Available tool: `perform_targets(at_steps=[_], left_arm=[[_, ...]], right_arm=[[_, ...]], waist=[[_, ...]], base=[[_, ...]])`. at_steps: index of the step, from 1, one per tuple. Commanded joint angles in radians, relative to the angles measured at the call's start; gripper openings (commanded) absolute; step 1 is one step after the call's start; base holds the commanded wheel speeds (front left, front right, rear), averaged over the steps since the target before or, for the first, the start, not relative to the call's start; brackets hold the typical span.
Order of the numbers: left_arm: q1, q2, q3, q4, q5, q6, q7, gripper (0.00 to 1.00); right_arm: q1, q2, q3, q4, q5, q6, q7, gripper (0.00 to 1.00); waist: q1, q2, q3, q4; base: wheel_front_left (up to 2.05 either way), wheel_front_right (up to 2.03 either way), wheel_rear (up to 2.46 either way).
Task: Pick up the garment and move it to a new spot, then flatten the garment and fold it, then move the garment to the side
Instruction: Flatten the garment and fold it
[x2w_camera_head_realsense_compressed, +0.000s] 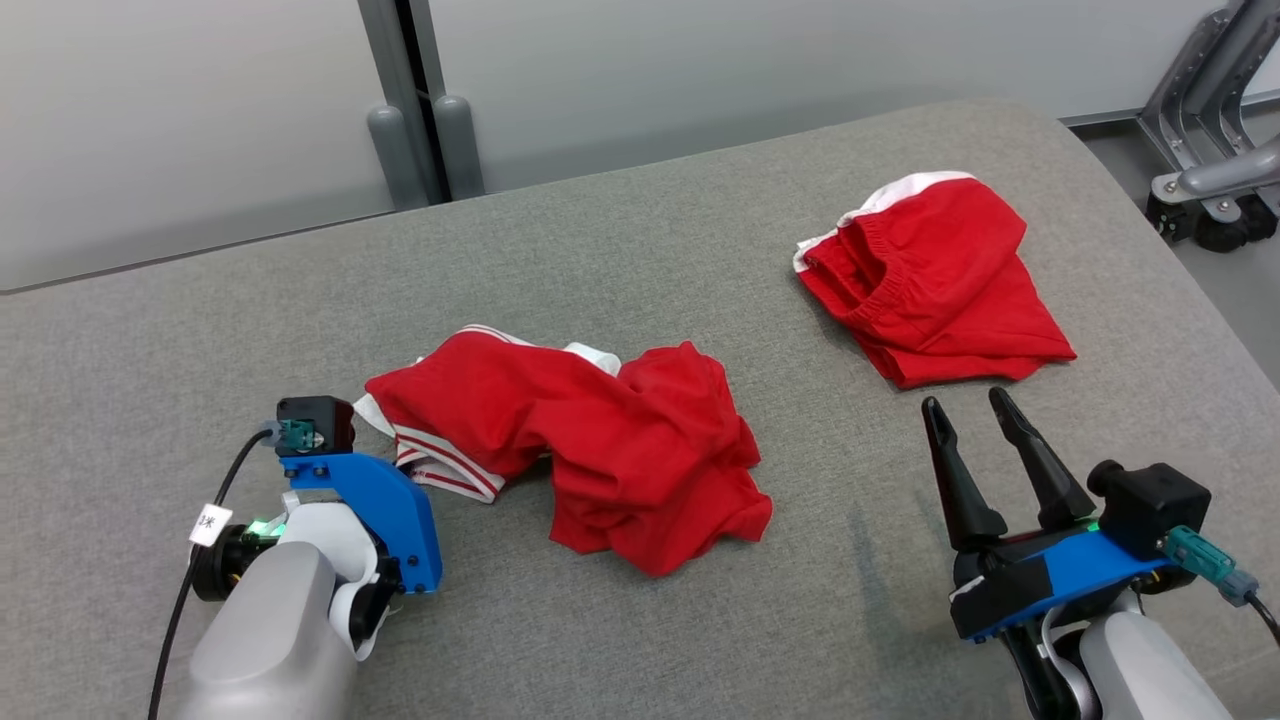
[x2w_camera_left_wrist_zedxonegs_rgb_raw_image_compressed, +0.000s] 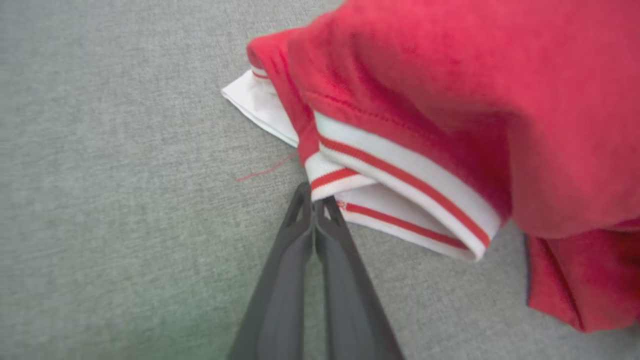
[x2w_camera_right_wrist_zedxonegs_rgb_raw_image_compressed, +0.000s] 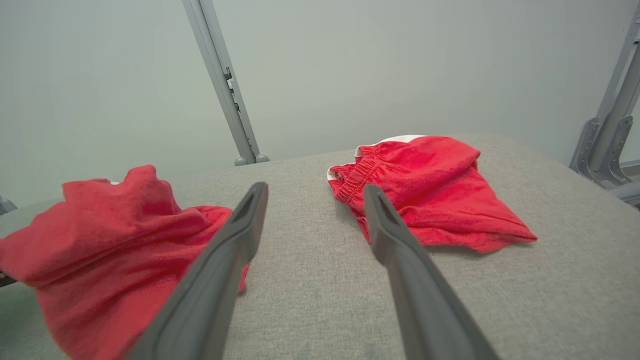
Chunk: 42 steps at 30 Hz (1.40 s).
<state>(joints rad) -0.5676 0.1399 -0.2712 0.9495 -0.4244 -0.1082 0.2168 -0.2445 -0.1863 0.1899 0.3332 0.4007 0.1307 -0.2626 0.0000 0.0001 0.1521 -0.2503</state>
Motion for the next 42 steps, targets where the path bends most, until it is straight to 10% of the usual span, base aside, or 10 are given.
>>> perform_targets(at_steps=[1,18,25,28,29,42], left_arm=[[-0.029,-0.002,-0.011,0.013,-0.006,-0.009,-0.017,0.0],[0.125,0.164,-0.045,-0.199,-0.161,-0.022,0.044,0.0],[0.29,0.268,0.02,-0.373,-0.199,0.05,0.075,0.0],[0.348,0.278,0.037,-0.384,-0.203,0.085,0.062,0.57],[0.359,0.275,0.045,-0.388,-0.205,0.094,0.045,1.0],[0.508,0.252,0.089,-0.61,-0.206,0.165,-0.123,1.0]], right_arm=[[-0.01,0.001,0.002,-0.001,0.003,0.0,-0.003,1.0],[0.061,-0.011,-0.033,0.012,-0.007,0.0,-0.003,1.0],[0.071,-0.012,-0.042,0.009,-0.006,0.0,-0.003,1.0],[0.068,-0.014,-0.038,0.012,-0.005,0.0,-0.003,1.0],[0.067,-0.014,-0.035,0.014,-0.005,0.0,-0.003,1.0],[0.088,-0.02,-0.023,0.02,-0.003,0.0,-0.003,1.0]], waist=[[0.0,-0.0001,-0.002,0.011],[0.0,-0.0001,-0.113,0.138],[0.0,-0.0001,-0.113,0.184],[0.0,-0.0001,-0.113,0.193],[0.0,-0.0001,-0.114,0.195],[0.0,-0.0001,-0.145,0.215]], base=[[0.0,0.0,0.0],[0.0,0.0,0.0],[0.0,0.0,0.0],[0.0,0.0,0.0],[0.0,0.0,0.0],[0.0,0.0,0.0]])
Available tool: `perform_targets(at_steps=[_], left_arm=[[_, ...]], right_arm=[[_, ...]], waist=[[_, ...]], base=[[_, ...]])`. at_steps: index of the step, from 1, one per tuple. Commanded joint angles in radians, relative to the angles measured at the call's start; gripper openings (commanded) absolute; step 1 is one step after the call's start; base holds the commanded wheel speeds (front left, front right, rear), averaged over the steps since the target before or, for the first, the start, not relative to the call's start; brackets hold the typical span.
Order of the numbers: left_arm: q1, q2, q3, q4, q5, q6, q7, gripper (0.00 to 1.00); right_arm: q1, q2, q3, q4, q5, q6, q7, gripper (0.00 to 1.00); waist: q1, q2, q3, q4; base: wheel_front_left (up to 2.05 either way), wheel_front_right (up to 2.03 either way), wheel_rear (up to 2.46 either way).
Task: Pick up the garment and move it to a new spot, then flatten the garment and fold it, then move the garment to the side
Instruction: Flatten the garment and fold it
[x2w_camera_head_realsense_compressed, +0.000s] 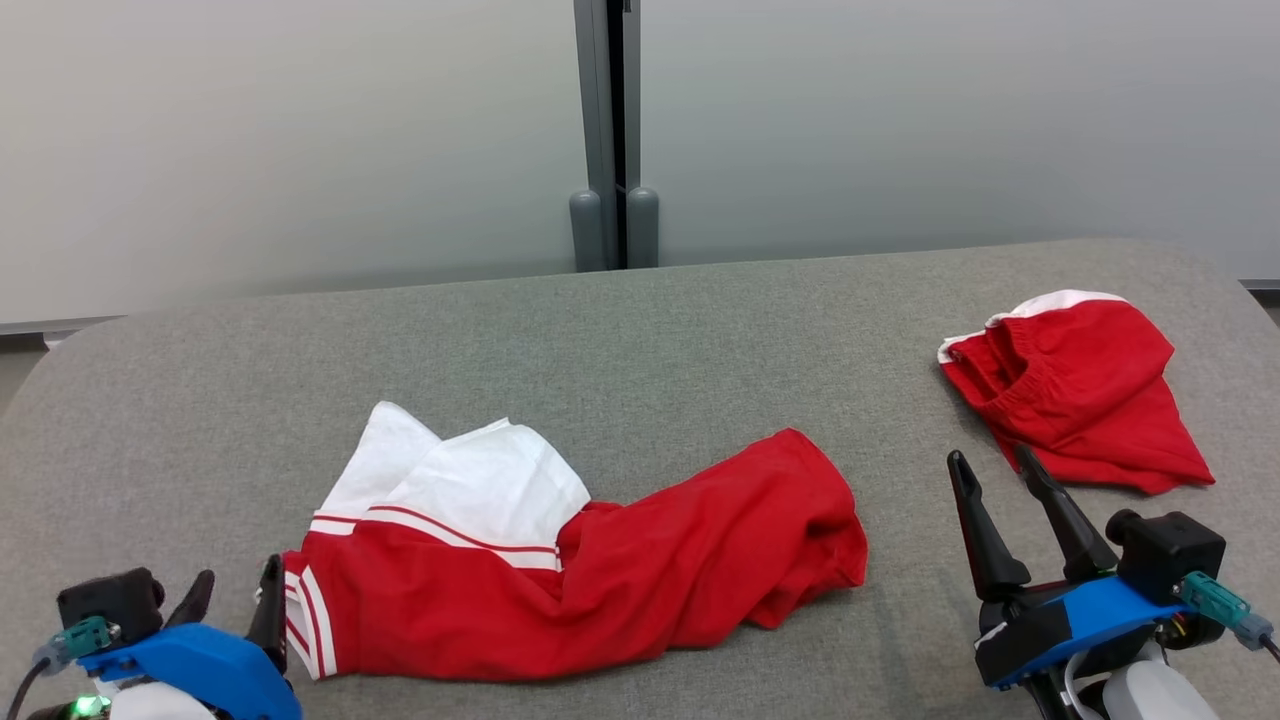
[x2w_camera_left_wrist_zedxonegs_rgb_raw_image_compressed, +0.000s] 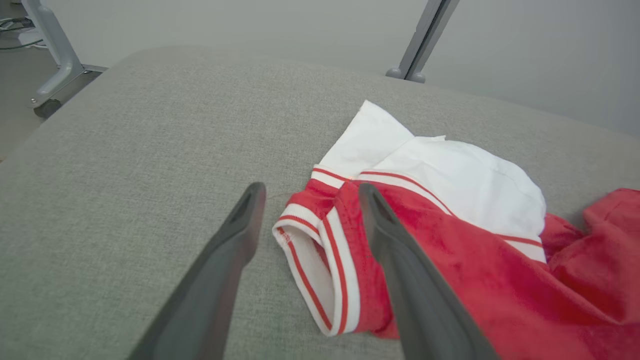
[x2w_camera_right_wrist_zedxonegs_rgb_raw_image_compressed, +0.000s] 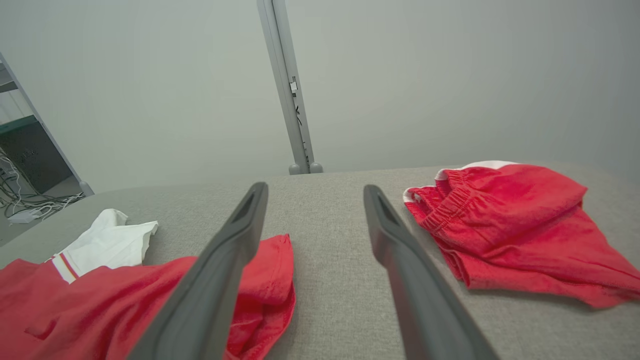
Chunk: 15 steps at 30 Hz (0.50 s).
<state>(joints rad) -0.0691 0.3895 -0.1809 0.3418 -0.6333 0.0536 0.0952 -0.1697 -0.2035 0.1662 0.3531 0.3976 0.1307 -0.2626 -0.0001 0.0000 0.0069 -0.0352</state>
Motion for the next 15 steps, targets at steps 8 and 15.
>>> perform_targets(at_steps=[8,15], left_arm=[[0.014,0.004,-0.032,-0.123,0.017,0.015,0.034,1.0],[-0.163,0.049,-0.119,-0.143,0.007,-0.088,0.217,1.0]], right_arm=[[-0.007,-0.01,0.02,0.0,0.008,0.0,-0.003,1.0],[-0.037,-0.02,0.034,-0.009,0.01,0.0,-0.003,1.0]], waist=[[0.0001,0.0,0.009,0.002],[0.0001,0.0,0.052,-0.028]], base=[[0.0,0.0,0.0],[0.0,0.0,0.0]])
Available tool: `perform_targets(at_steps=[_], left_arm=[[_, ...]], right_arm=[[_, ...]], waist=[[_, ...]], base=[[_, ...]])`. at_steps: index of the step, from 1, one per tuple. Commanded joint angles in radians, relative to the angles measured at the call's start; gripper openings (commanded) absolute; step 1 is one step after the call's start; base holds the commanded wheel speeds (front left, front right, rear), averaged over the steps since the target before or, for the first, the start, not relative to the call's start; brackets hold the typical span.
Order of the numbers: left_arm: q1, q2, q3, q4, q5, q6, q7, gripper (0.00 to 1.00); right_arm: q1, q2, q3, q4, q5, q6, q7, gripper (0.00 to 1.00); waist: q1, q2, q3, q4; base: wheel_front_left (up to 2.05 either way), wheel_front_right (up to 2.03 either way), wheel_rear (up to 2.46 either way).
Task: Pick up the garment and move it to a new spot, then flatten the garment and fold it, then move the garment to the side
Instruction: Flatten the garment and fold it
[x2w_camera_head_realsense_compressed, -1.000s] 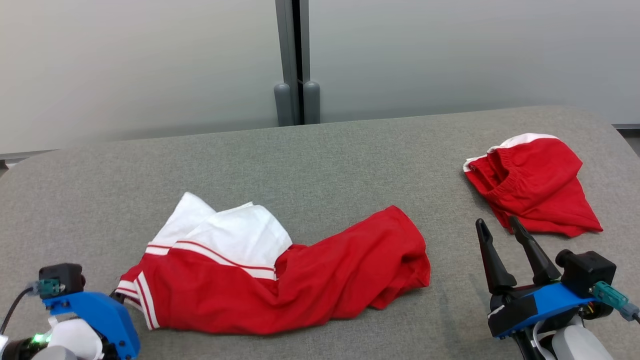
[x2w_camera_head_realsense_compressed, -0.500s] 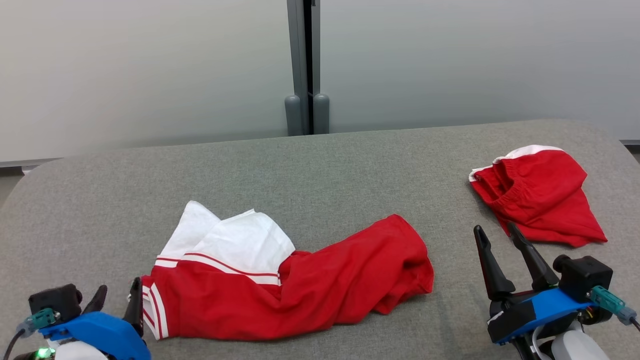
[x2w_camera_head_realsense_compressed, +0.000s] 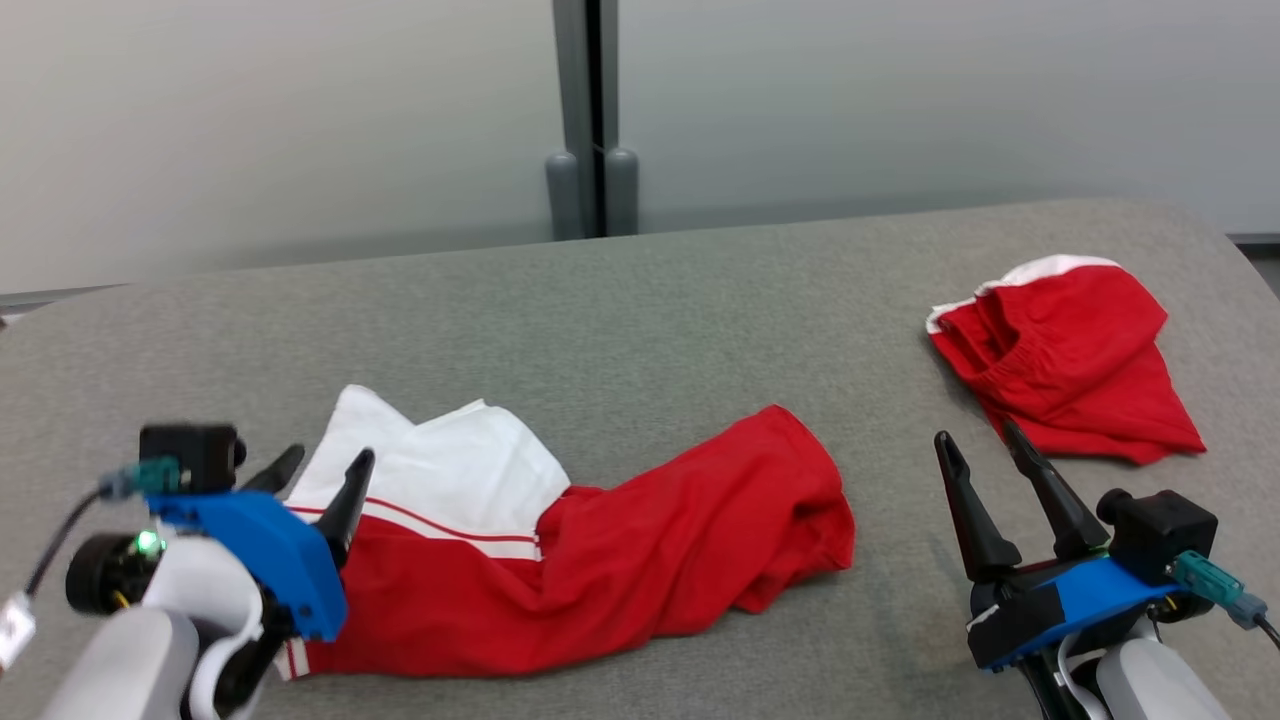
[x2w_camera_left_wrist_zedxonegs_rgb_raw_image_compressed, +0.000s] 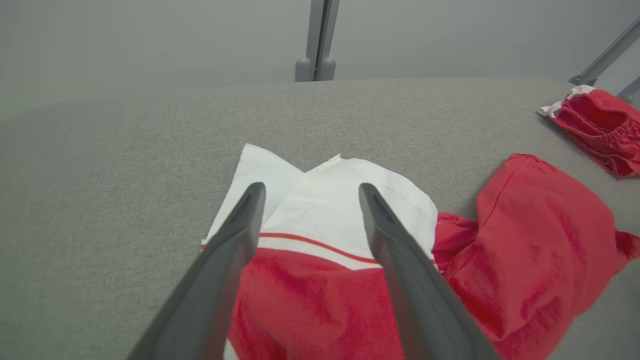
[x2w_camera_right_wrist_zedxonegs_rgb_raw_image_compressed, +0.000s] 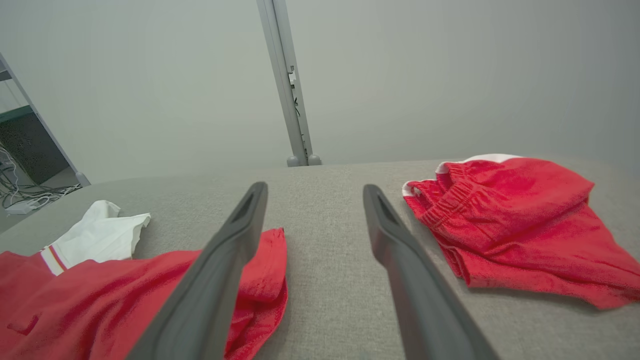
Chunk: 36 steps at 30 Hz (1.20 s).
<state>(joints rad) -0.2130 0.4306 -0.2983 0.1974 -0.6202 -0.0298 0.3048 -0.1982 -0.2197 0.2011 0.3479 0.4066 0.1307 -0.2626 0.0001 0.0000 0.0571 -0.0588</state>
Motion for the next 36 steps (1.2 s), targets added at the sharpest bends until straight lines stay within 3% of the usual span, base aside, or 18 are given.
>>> perform_targets(at_steps=[1,9,19,26,36], left_arm=[[-0.052,0.013,-0.009,0.012,-0.011,-0.018,0.039,1.0],[-0.29,0.053,-0.079,0.177,-0.092,-0.092,0.262,1.0],[-0.46,0.125,-0.143,0.389,-0.141,-0.103,0.403,1.0],[-0.48,0.164,-0.228,0.416,-0.194,-0.101,0.497,1.0],[-0.518,0.161,-0.302,0.446,-0.193,-0.101,0.485,1.0]], right_arm=[[-0.014,-0.001,0.0,-0.005,0.001,0.0,-0.003,1.0],[-0.062,0.021,0.005,-0.016,0.011,0.0,-0.003,1.0],[-0.107,0.054,0.001,-0.029,0.015,0.0,-0.003,1.0],[-0.096,0.062,-0.014,-0.032,0.013,0.0,-0.003,1.0],[-0.122,0.074,-0.005,-0.036,0.01,0.0,-0.003,1.0]], waist=[[-0.0001,0.0,0.01,-0.013],[-0.0001,0.0,0.109,-0.12],[-0.0001,0.0,0.194,-0.256],[-0.0001,0.0,0.202,-0.28],[-0.0001,0.0,0.232,-0.274]], base=[[0.0,0.0,0.0],[0.0,0.0,0.0],[0.0,0.0,0.0],[0.0,0.0,0.0],[0.0,0.0,0.0]])
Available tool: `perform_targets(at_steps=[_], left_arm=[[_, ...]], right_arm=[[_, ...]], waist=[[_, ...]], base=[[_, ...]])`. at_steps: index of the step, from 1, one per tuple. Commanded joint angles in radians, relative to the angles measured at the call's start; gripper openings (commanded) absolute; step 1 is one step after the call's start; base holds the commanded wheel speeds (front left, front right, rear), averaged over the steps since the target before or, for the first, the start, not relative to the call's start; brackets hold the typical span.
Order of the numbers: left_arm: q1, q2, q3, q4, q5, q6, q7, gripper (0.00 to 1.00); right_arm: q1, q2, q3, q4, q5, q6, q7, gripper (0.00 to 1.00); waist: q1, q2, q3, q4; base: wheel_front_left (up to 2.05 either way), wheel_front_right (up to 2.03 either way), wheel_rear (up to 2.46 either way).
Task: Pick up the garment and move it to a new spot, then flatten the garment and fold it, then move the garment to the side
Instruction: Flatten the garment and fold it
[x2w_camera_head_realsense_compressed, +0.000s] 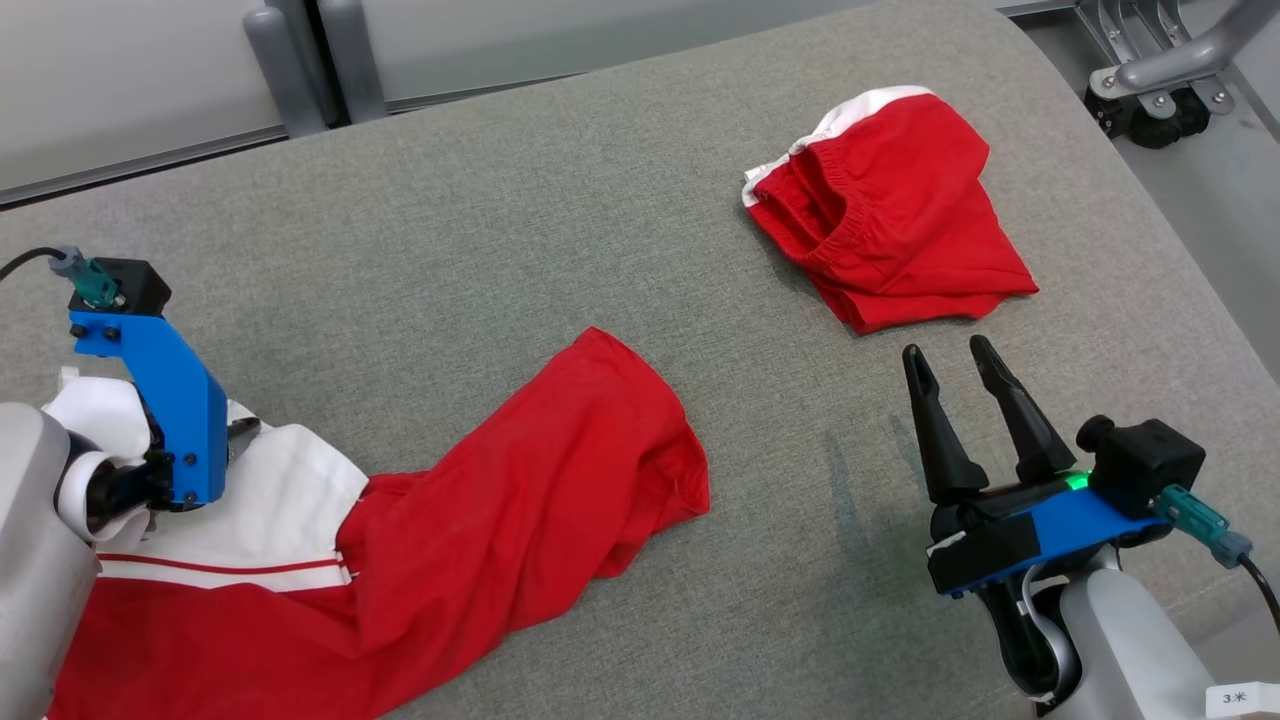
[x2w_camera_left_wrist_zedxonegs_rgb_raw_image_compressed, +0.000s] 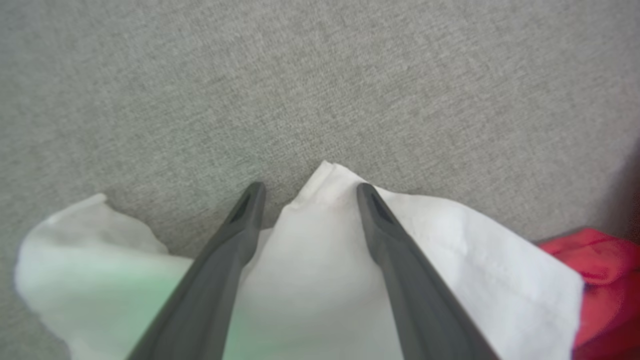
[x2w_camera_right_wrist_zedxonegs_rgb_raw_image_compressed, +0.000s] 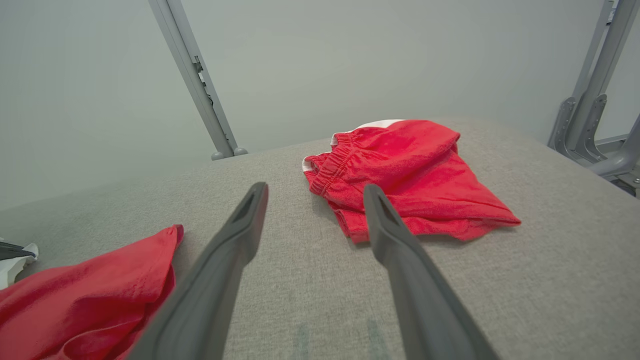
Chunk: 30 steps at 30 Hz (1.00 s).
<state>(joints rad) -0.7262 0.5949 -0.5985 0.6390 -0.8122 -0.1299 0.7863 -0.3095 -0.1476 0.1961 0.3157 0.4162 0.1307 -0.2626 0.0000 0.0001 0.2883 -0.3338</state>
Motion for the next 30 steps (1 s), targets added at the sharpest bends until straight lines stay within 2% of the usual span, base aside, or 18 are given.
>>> perform_targets(at_steps=[1,2,3,4,5,11,18,24,30], left_arm=[[-0.005,-0.007,-0.013,0.006,-0.009,-0.001,0.008,1.0],[-0.005,-0.009,-0.023,0.009,-0.016,-0.001,0.013,0.89],[-0.005,-0.009,-0.032,0.011,-0.022,-0.001,0.02,0.51],[-0.006,-0.007,-0.042,0.011,-0.026,-0.001,0.025,0.2],[-0.007,-0.005,-0.052,0.011,-0.031,-0.001,0.025,0.0],[-0.033,0.002,-0.086,0.001,-0.031,-0.001,-0.055,0.0],[-0.035,-0.006,-0.129,-0.054,-0.085,-0.001,-0.101,0.0],[0.016,0.046,-0.155,-0.174,-0.167,-0.001,-0.074,0.0],[0.106,0.132,-0.157,-0.336,-0.239,0.002,-0.028,0.0]], right_arm=[[-0.013,0.001,0.001,-0.005,0.001,0.0,-0.003,1.0],[-0.013,0.001,0.0,-0.005,0.001,0.0,-0.003,1.0],[-0.013,0.0,0.0,-0.005,0.001,0.0,-0.003,1.0],[-0.013,-0.002,-0.001,-0.005,0.0,0.0,-0.003,1.0],[-0.013,-0.003,-0.003,-0.003,0.0,0.0,-0.003,1.0],[-0.003,-0.004,-0.005,0.008,-0.006,0.0,-0.003,1.0],[0.027,-0.021,-0.006,0.02,-0.009,0.0,-0.003,1.0],[0.063,-0.035,-0.002,0.033,-0.008,0.0,-0.003,1.0],[0.097,-0.045,-0.005,0.042,-0.009,0.0,-0.003,1.0]], waist=[[0.0,-0.0001,0.003,0.002],[0.0,-0.0001,0.004,0.003],[0.0,-0.0001,0.005,0.004],[0.0,-0.0001,0.005,0.006],[0.0,-0.0001,0.004,0.008],[0.0,-0.0001,-0.028,0.03],[0.0,-0.0001,-0.109,0.101],[0.0,-0.0001,-0.182,0.204],[0.0,-0.0001,-0.24,0.316]], base=[[0.0,0.0,0.0],[0.0,0.0,0.0],[0.0,0.0,0.0],[0.0,0.0,0.0],[0.0,0.0,0.0],[0.0,0.0,0.0],[0.0,0.0,0.0],[0.0,0.0,0.0],[0.0,0.0,0.0]])
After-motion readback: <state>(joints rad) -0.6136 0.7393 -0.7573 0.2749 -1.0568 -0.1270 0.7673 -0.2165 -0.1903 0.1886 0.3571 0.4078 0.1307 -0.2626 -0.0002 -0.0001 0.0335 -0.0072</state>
